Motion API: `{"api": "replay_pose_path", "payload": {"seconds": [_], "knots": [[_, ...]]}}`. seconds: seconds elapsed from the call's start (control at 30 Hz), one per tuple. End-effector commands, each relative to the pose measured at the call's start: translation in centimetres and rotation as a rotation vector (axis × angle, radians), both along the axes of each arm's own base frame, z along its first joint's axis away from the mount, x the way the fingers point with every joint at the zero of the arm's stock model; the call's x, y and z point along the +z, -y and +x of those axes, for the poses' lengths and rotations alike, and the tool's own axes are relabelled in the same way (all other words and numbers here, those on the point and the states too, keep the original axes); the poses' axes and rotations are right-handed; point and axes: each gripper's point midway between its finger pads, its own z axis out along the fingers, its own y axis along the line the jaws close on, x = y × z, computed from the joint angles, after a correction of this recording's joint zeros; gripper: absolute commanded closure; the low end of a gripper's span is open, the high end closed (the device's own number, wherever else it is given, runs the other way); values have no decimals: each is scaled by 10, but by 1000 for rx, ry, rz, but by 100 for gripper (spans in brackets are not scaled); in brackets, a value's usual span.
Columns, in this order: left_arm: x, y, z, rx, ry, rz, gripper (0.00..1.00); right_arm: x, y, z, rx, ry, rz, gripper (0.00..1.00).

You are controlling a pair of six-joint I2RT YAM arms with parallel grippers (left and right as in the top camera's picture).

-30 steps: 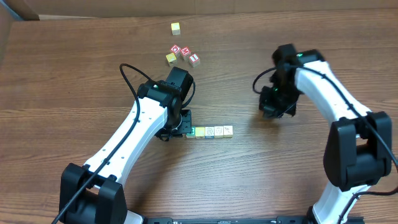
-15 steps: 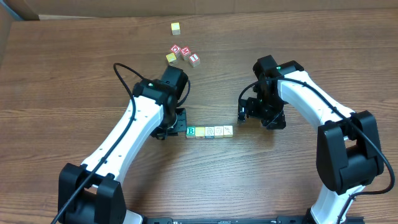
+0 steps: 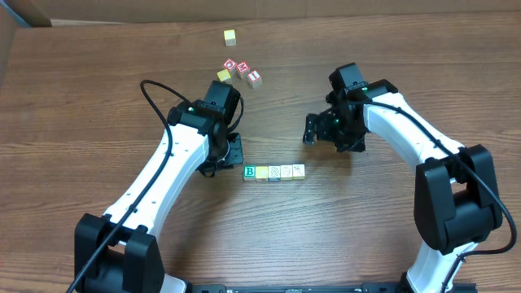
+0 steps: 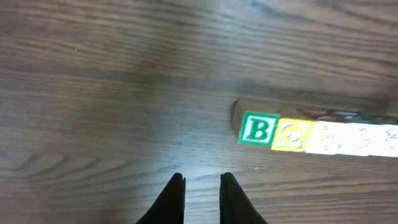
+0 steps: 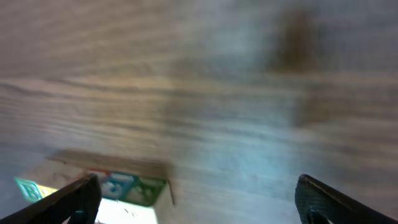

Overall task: Flip 5 blocks
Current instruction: 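Move the right gripper down toward the right end of the row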

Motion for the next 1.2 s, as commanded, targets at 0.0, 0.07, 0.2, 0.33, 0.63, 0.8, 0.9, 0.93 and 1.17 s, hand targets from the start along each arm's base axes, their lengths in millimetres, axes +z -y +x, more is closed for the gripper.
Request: {"api": "replay_pose_path", "payload": {"seconds": [0.0,0.07,0.2,0.33,0.63,0.8,0.9,0.93,1.17], "knots": [[6,5,1,16,16,-42,86,8,-2,9,-3,48,18,0],[5,4,0,16,11,-40,85,9,-4,14,-3,70,25,0],[5,2,-5,16,-10,-28,85,10,-5,19,-3,91,32,0],[4,2,-5,15,-12,-29,82,10,-5,18,-3,90,32,0],[4,1,-8,0,-22,-21,82,10,-5,19,-3,90,32,0],[4,-1,-10,1,-28,-13,85,10,-5,18,-3,90,32,0],[3,-1,-11,1,-32,-11,85,10,-5,19,-3,90,32,0],[3,-2,-11,1,-33,-9,85,10,-5,18,-3,90,32,0],[3,-5,-9,4,-23,9,86,10,-5,18,-3,90,32,0]]}}
